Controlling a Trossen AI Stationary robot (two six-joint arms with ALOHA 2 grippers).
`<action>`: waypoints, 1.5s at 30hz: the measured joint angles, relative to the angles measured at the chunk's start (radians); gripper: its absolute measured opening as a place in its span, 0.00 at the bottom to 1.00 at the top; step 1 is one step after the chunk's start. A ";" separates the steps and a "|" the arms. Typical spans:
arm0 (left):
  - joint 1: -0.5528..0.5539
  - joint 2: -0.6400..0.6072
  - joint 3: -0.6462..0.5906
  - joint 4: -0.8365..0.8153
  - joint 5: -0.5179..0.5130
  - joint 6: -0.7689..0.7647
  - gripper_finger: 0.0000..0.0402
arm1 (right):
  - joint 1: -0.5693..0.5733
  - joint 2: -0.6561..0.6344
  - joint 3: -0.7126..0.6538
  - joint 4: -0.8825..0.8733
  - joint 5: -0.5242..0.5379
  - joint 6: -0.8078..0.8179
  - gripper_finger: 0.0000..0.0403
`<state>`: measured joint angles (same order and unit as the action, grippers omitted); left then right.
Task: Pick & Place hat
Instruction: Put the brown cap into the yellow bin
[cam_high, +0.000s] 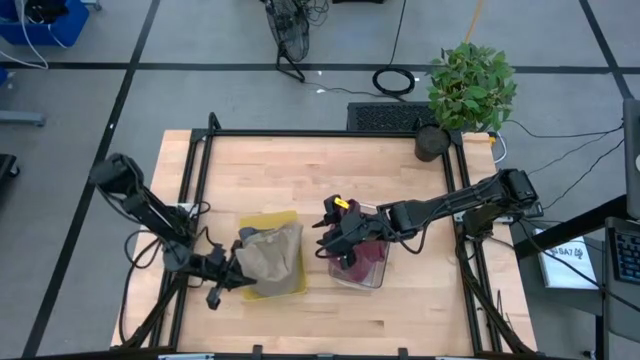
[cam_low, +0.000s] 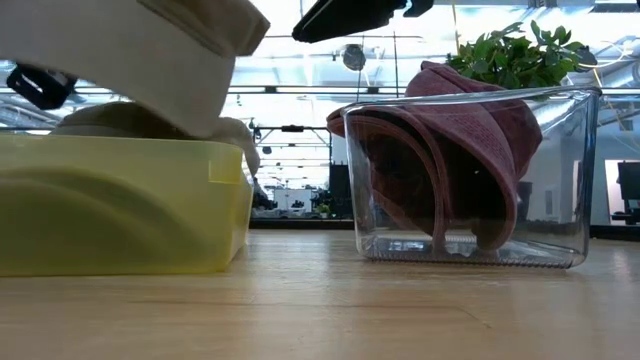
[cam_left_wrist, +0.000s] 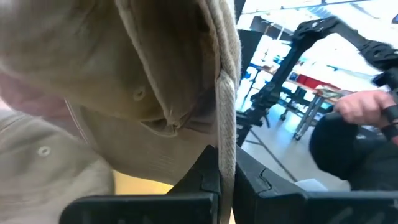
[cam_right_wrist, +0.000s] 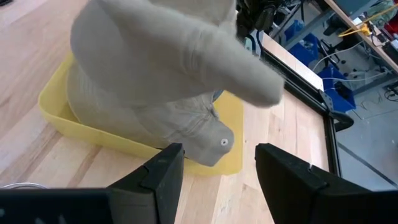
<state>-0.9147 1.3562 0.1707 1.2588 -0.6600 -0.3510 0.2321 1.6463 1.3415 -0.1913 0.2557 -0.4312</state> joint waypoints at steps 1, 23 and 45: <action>0.001 0.010 0.000 -0.001 -0.004 -0.002 0.03 | 0.000 0.000 0.000 0.000 0.000 0.000 0.45; 0.001 0.069 -0.038 -0.193 -0.097 -0.321 0.16 | 0.000 0.000 0.000 0.000 0.000 0.001 0.45; -0.106 -0.248 -0.036 -0.434 0.027 -0.273 0.50 | 0.000 0.000 0.000 0.000 0.000 0.001 0.45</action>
<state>-1.0204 1.1084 0.1345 0.8251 -0.6331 -0.6244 0.2325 1.6466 1.3415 -0.1913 0.2554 -0.4305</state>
